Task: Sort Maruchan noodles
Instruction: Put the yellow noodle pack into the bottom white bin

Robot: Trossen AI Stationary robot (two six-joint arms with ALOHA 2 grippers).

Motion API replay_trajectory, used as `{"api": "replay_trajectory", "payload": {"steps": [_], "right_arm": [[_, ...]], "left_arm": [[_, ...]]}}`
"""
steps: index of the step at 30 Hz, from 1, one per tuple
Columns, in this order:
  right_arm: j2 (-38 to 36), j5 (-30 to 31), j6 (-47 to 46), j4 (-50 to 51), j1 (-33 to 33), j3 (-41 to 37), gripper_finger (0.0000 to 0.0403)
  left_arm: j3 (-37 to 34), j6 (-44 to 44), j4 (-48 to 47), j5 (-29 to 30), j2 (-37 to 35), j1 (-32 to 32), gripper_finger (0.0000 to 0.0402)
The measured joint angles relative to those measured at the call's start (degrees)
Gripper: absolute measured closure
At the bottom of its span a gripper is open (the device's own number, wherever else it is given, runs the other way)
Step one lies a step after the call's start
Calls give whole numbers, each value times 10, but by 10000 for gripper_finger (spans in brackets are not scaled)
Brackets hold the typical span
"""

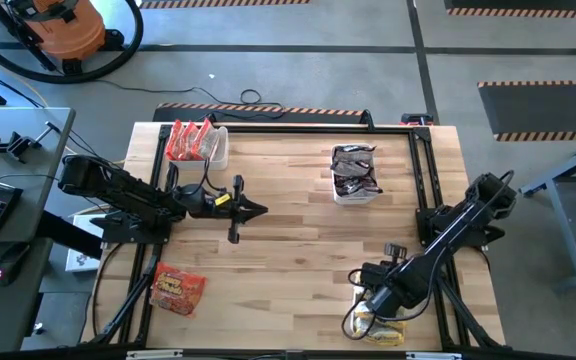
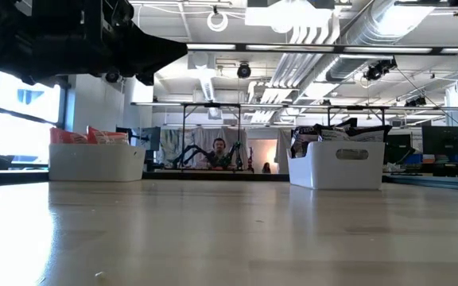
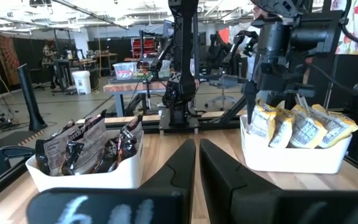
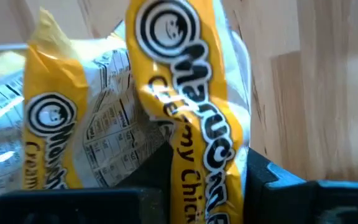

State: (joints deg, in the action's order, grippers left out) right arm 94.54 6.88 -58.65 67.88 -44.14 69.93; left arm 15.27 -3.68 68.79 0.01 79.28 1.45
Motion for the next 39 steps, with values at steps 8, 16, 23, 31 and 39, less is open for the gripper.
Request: {"api": "replay_trajectory", "payload": {"steps": [8,16,23,31,39], "right_arm": [[0,-41,-9,-2,3,-10,256],[0,-24,-30,54,3,57,223],[0,-53,-102,153,3,128,223],[0,-95,-176,138,-10,117,302],[0,-87,-169,117,-8,55,392]], "left_arm": [[0,1,0,0,0,0,387],[0,2,1,0,0,0,387],[0,2,1,0,0,0,387],[0,2,1,0,0,0,387],[0,5,0,0,0,0,387]]}}
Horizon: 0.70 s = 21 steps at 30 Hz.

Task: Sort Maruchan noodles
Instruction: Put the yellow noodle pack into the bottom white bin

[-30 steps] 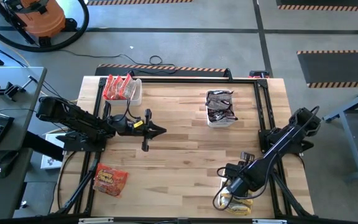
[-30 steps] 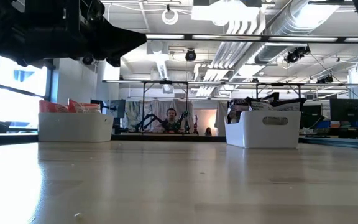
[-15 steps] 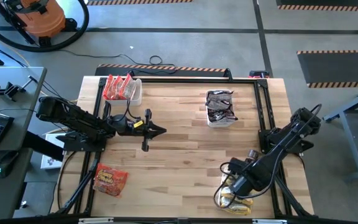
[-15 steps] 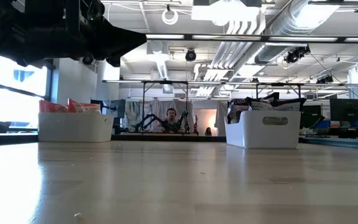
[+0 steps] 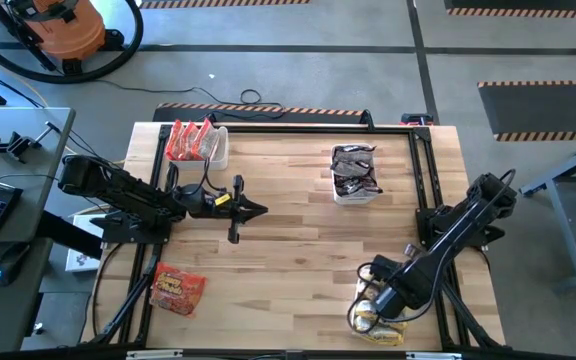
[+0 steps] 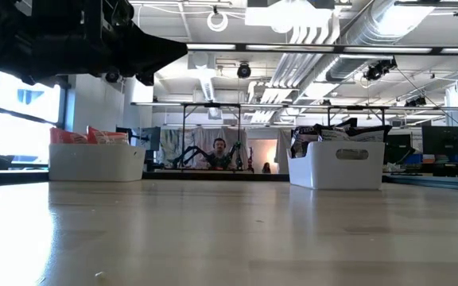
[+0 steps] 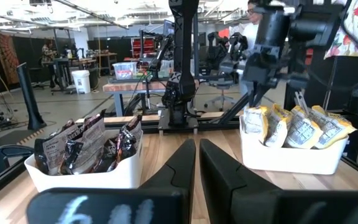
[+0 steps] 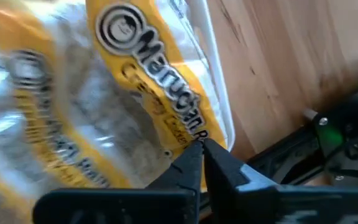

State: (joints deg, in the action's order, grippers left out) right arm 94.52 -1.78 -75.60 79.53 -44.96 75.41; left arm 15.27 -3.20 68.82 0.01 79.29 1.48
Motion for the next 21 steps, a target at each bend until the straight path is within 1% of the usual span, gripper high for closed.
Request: {"api": "replay_trajectory", "payload": {"steps": [3,6,11,14,18,21], "right_arm": [[-2,0,16,-26,3,-22,384],[-4,5,24,-39,4,-29,386],[-11,31,21,-24,3,-9,389],[-28,53,21,-21,4,9,389],[-31,88,24,-34,7,10,389],[-29,98,38,-58,14,-4,389]], "left_arm": [[0,0,0,0,0,0,387],[0,0,-1,0,0,0,387],[0,0,-2,0,0,0,387],[0,0,-2,0,0,0,387],[0,0,-3,0,0,0,387],[0,0,-4,0,0,0,387]]}}
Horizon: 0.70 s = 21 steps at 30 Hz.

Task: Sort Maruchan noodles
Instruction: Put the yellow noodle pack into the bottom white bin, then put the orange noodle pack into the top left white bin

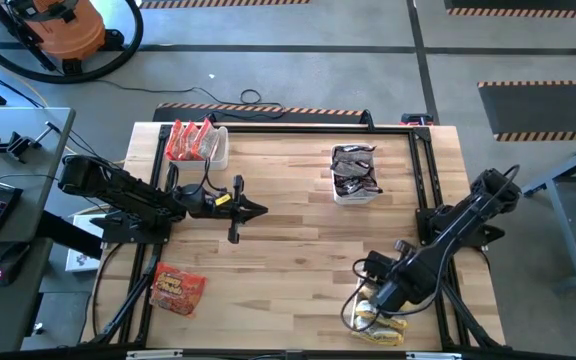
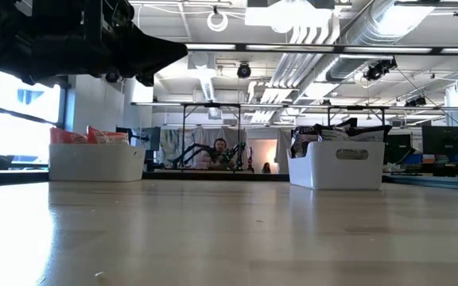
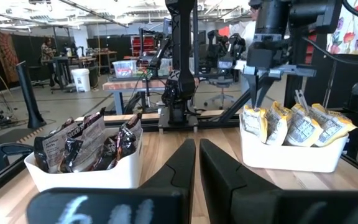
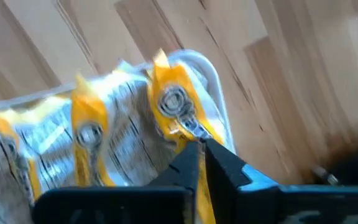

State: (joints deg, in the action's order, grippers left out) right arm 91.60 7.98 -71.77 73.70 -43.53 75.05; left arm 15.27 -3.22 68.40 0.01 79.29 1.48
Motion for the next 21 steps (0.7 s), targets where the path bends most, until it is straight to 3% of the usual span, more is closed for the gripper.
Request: {"api": "replay_trajectory", "payload": {"steps": [7,11,21], "right_arm": [[-2,4,38,-78,22,-46,389],[-2,7,76,-67,27,-31,392],[-68,156,178,-91,27,-10,402]], "left_arm": [[0,0,-2,0,0,0,387],[0,7,-3,0,0,0,387],[0,30,-28,0,0,0,387]]}}
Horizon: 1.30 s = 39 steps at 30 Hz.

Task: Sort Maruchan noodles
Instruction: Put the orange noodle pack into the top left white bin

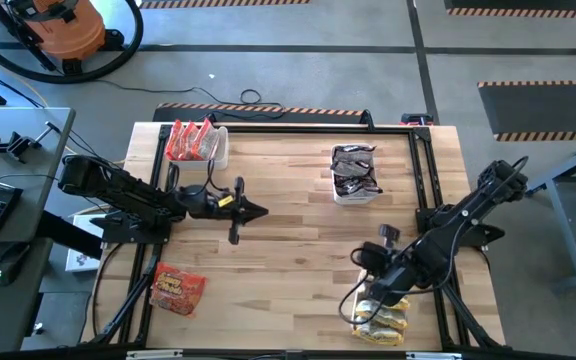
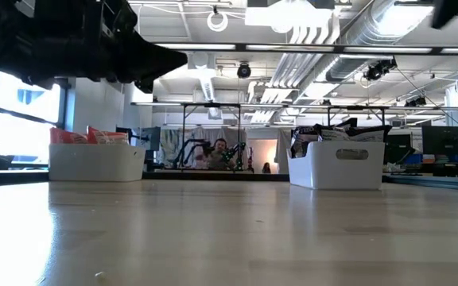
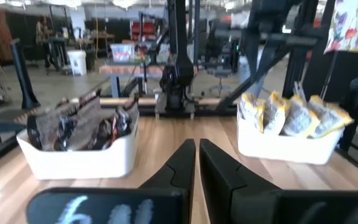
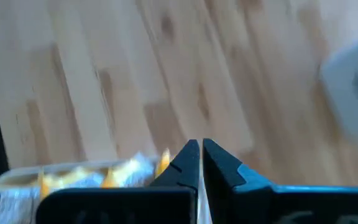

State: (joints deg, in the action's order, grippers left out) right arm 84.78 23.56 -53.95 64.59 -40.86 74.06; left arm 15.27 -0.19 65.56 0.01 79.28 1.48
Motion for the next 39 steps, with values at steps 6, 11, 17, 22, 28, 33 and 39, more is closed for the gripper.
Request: {"api": "replay_trajectory", "payload": {"steps": [6,11,17,22,28,33,39], "right_arm": [[-14,26,168,-182,42,-60,403],[-23,-59,322,-466,114,-192,403],[-23,-173,470,-788,229,-310,403],[-23,-213,558,-872,307,-328,403],[-23,-275,606,-892,367,-328,403],[-23,-295,610,-856,384,-328,403],[-23,-302,620,-827,383,-328,403]], "left_arm": [[0,16,-22,4,0,5,387],[0,1,-77,0,-24,34,387],[73,31,-408,55,-140,106,387],[207,141,-809,113,-176,171,386],[283,369,-1049,9,-130,235,361],[284,514,-1073,-80,-71,312,316],[284,620,-1042,-116,-7,370,260]]}}
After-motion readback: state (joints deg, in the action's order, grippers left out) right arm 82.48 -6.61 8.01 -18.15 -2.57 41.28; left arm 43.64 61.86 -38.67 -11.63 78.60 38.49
